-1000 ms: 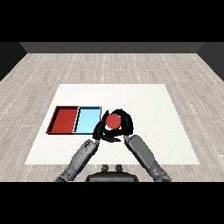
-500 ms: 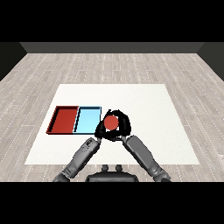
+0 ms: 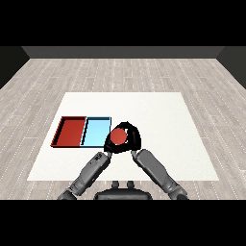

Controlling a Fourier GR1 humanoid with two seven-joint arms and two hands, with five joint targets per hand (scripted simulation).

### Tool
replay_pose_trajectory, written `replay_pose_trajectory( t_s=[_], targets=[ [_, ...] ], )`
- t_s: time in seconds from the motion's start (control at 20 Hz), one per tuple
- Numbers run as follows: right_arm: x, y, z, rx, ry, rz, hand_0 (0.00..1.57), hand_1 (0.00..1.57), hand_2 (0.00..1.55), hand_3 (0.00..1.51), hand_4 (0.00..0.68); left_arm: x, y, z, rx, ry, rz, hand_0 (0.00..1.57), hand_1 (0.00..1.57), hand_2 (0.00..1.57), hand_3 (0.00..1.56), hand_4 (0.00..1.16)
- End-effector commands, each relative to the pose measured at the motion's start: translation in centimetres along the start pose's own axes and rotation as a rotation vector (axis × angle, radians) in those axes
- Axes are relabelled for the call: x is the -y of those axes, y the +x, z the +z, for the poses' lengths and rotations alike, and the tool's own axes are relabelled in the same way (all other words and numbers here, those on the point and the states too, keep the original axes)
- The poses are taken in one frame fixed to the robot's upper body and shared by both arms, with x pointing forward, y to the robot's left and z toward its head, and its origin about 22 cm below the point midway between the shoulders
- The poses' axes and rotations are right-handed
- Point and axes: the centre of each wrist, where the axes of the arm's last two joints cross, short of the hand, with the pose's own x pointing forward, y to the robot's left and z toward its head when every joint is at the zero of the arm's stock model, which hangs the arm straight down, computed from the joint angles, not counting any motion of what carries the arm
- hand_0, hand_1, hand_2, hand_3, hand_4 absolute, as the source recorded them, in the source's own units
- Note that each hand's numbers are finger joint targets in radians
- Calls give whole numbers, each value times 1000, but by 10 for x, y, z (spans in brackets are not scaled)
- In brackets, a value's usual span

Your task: Pick the red can and put it in the red box

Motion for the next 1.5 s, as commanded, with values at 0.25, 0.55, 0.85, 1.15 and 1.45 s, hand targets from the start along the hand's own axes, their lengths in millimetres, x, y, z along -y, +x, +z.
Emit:
replay_pose_trajectory(
  t_s=[0.25,0.55,0.85,1.15,1.45],
  targets=[
    [8,-2,-11,0,-4,-25,1484,1484,1445,1391,646,-6,5,-16,-31,64,-13,1571,1571,1559,1477,1122],
    [-2,-5,-2,-16,-4,-34,1493,1493,1439,1388,637,17,-5,1,99,103,-43,1571,1571,1564,1482,1137],
    [2,-4,-1,-99,11,40,0,0,0,0,0,4,4,-7,150,121,-7,1571,1571,1571,1513,1147],
    [6,0,10,-108,24,45,0,0,0,0,0,-2,8,3,151,161,-42,1571,1571,1571,1507,1141],
    [18,7,-4,-137,-10,52,0,0,0,0,0,-4,4,4,154,157,-47,1571,1571,1571,1497,1136]
  ],
)
